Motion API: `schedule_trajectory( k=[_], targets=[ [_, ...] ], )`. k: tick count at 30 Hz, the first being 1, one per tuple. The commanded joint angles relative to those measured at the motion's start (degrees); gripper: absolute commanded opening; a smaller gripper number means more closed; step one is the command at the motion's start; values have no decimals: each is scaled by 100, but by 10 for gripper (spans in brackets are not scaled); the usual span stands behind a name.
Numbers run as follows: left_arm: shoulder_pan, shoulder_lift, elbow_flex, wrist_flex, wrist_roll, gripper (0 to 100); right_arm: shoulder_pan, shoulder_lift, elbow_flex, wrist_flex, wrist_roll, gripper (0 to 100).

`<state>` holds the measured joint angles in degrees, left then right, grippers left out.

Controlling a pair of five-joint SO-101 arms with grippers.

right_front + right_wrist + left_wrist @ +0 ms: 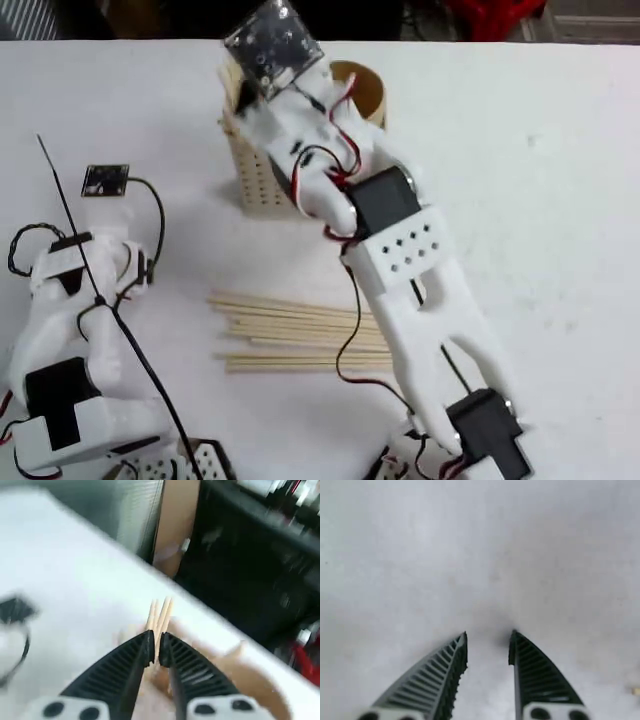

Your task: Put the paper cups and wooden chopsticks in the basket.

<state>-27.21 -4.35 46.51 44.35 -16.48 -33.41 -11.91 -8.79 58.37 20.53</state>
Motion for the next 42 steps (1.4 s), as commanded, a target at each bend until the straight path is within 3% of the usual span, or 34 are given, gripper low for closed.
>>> schedule_trajectory(
  k=[1,4,10,14,19,27,36,42],
  targets=[
    [-22,-13,-26,-97,-35,151,-233,-207,123,1842,1169,76],
    [-22,-13,-26,-97,-35,151,-593,-163,1011,2484,2127,104],
    [-22,-13,-26,-97,-35,151,-1420,-321,3385,2343,2945,105],
    [-22,-13,-26,-97,-35,151,-1938,-303,4413,2035,3174,95],
    [-22,-13,-26,-97,-35,151,-2062,-101,5213,1420,3130,94],
    [-22,-13,-26,-97,-35,151,-1938,673,5503,541,3007,96],
    [-22,-13,-26,-97,-35,151,-620,1560,4097,541,2971,95],
    [-22,-13,-26,-97,-35,151,-127,1771,3314,576,2998,95]
  ],
)
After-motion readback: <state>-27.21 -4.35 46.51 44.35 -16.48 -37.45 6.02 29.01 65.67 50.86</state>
